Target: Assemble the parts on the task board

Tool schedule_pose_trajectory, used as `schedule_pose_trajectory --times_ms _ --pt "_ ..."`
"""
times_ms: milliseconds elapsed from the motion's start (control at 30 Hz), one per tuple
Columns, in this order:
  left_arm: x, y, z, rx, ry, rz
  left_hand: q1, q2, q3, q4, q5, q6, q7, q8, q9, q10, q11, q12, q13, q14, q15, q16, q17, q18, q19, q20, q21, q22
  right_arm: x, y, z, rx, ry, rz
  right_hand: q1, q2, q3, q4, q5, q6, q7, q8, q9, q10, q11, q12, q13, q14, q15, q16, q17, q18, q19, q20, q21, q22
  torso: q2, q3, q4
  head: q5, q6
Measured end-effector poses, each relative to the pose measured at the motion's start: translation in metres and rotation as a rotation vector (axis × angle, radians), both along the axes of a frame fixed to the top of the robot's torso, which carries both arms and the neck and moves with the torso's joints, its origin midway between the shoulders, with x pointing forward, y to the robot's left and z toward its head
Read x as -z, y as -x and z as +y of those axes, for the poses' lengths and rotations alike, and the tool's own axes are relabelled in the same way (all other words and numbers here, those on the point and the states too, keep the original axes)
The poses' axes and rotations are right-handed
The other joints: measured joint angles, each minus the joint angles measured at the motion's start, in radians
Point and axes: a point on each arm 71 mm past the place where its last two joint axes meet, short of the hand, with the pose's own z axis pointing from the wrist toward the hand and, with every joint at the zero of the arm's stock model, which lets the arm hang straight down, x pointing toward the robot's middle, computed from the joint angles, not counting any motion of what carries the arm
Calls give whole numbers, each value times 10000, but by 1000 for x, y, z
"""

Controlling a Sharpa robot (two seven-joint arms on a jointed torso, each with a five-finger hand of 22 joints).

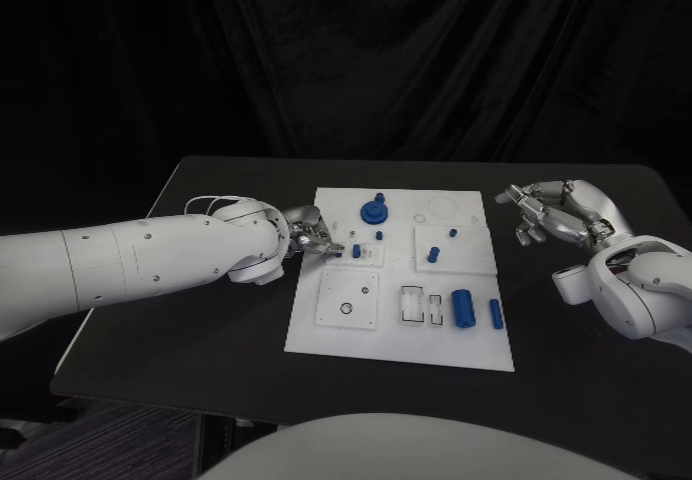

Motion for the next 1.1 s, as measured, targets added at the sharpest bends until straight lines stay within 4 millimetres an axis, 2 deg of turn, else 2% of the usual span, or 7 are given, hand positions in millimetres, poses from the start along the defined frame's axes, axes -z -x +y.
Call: schedule_pose_trajectory --times_ms 1100 --pt "1 1 0 84 273 108 55 55 40 -99 0 27 -24 0 46 0 0 0 0 0 0 0 0 -1 1 1 1 6 4 1 0 15 27 174 10 -10 56 -1 0 0 0 0 -9 -36 36 0 -24 0 0 0 -31 0 -10 -10 -56 -14 4 -3 0 52 0"
